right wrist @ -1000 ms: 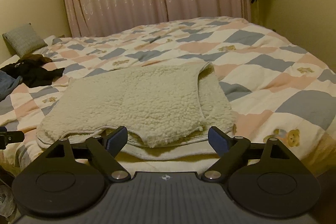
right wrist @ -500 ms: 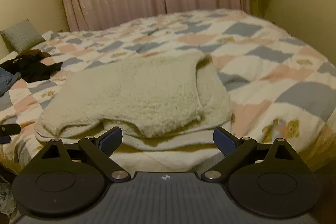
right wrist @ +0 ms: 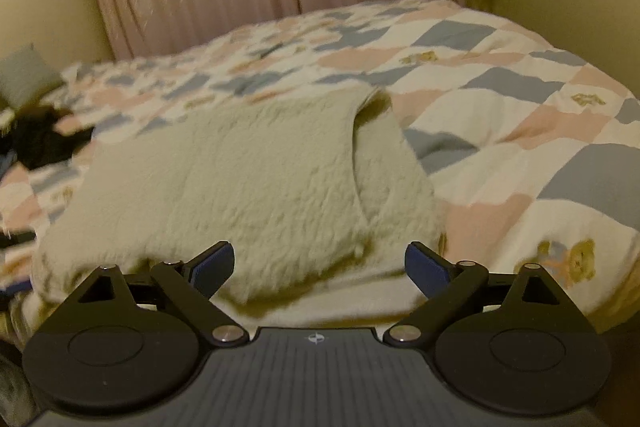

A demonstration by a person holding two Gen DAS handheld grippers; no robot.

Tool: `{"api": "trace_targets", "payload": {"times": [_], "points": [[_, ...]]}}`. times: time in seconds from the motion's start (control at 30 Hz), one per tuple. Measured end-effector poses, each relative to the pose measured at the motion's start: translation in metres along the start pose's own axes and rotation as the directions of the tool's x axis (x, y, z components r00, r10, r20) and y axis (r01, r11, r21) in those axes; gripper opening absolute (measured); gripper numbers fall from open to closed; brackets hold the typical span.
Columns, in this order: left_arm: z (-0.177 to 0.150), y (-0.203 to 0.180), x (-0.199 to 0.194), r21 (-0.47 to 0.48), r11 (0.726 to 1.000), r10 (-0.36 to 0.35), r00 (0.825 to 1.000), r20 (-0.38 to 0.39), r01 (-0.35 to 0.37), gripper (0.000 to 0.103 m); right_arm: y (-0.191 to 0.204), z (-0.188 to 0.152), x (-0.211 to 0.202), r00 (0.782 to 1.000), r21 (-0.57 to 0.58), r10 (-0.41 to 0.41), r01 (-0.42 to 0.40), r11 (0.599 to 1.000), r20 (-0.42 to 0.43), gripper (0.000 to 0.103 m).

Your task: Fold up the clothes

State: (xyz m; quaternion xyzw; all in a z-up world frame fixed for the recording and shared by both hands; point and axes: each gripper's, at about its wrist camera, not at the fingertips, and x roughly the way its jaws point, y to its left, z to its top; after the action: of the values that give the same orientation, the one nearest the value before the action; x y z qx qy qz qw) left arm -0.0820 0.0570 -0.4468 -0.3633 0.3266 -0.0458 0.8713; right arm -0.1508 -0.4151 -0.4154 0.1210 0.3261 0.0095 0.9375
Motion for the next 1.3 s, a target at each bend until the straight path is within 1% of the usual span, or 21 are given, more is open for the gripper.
{"api": "trace_targets", "payload": {"times": [0.07,0.27,0.3,0.33,0.37,0.47,0.5,0.53,0.57,0.63,0.7,0.73,0.77,0.87,0.93,1.0,1.1,1.13,1.2,1.23,1.3], "points": [[-0.001,-0.002,0.006,0.004,1.0,-0.029,1.0,-0.007,0.029,0.091,-0.005,0.006,0.008,1.0,0.019,0.024,-0.024,1.0,0.004,0.067],[-0.008,-0.002,0.025,0.007,0.999,-0.042,0.999,-0.022,0.042,0.088,-0.012,0.014,0.034,0.999,0.063,0.036,-0.034,0.997,-0.03,0.067],[-0.009,-0.001,0.025,0.003,0.999,-0.053,0.999,-0.014,0.053,0.084,-0.013,0.014,0.037,0.999,0.066,0.037,-0.035,0.997,-0.035,0.067],[-0.01,0.0,0.026,-0.002,0.998,-0.069,0.998,-0.008,0.069,0.067,-0.013,0.015,0.039,0.999,0.065,0.037,-0.035,0.997,-0.038,0.067],[-0.012,0.002,0.026,-0.009,0.997,-0.082,0.997,-0.006,0.082,0.058,-0.014,0.015,0.041,0.999,0.064,0.038,-0.035,0.997,-0.038,0.067],[-0.014,0.003,0.029,-0.011,0.997,-0.076,0.997,-0.005,0.076,0.058,-0.017,0.015,0.043,0.998,0.068,0.046,-0.044,0.997,-0.03,0.067],[-0.015,0.003,0.031,-0.011,0.998,-0.069,0.998,-0.006,0.069,0.06,-0.018,0.015,0.043,0.999,0.068,0.047,-0.045,0.997,-0.025,0.066],[-0.016,0.002,0.032,-0.012,0.998,-0.064,0.998,-0.006,0.064,0.067,-0.019,0.015,0.043,0.999,0.067,0.049,-0.047,0.997,-0.02,0.063],[-0.017,0.001,0.034,-0.019,0.997,-0.074,0.997,-0.005,0.073,0.08,-0.019,0.016,0.044,0.998,0.064,0.053,-0.052,0.997,-0.016,0.06],[-0.019,-0.004,0.037,-0.02,0.997,-0.077,0.997,0.001,0.077,0.087,-0.02,0.017,0.044,0.997,0.064,0.071,-0.071,0.995,-0.002,0.059],[-0.02,-0.015,0.039,0.029,0.999,-0.03,1.0,0.008,0.03,0.072,-0.021,0.017,0.043,0.995,0.059,0.099,-0.1,0.993,0.015,0.059],[-0.021,-0.021,0.039,0.075,0.997,-0.004,1.0,0.006,0.004,0.042,-0.02,0.017,0.043,0.994,0.053,0.108,-0.109,0.993,0.022,0.059],[-0.021,-0.027,0.04,0.12,0.992,0.021,1.0,0.006,-0.022,0.032,-0.02,0.016,0.043,0.993,0.046,0.118,-0.119,0.992,0.023,0.059],[-0.021,-0.053,0.037,0.275,0.956,0.094,0.995,0.027,-0.098,0.025,-0.022,0.013,0.05,0.993,0.03,0.119,-0.119,0.992,-0.007,0.051],[-0.025,-0.079,0.036,0.439,0.882,0.163,0.985,0.056,-0.171,0.024,-0.026,0.011,0.053,0.992,0.034,0.123,-0.123,0.992,-0.018,0.05],[-0.035,-0.108,0.036,0.608,0.758,0.218,0.97,0.103,-0.235,0.023,-0.028,0.012,0.054,0.991,0.036,0.129,-0.128,0.991,-0.024,0.05],[-0.061,-0.154,0.034,0.82,0.477,0.229,0.945,0.232,-0.317,0.023,-0.029,0.018,0.052,0.992,0.041,0.127,-0.126,0.991,-0.028,0.05],[-0.072,-0.169,0.032,0.865,0.382,0.195,0.943,0.269,-0.326,0.023,-0.031,0.021,0.05,0.993,0.043,0.119,-0.118,0.992,-0.02,0.05],[-0.093,-0.197,0.027,0.92,0.222,0.113,0.945,0.306,-0.324,0.022,-0.036,0.027,0.046,0.994,0.054,0.109,-0.108,0.993,0.0,0.05],[-0.107,-0.21,0.025,0.94,0.13,0.062,0.948,0.311,-0.317,0.022,-0.04,0.03,0.043,0.993,0.068,0.115,-0.116,0.991,0.011,0.05],[-0.133,-0.229,0.023,0.955,-0.017,-0.024,0.955,0.294,-0.295,0.022,-0.051,0.037,0.039,0.99,0.112,0.139,-0.142,0.984,0.033,0.05]]}}
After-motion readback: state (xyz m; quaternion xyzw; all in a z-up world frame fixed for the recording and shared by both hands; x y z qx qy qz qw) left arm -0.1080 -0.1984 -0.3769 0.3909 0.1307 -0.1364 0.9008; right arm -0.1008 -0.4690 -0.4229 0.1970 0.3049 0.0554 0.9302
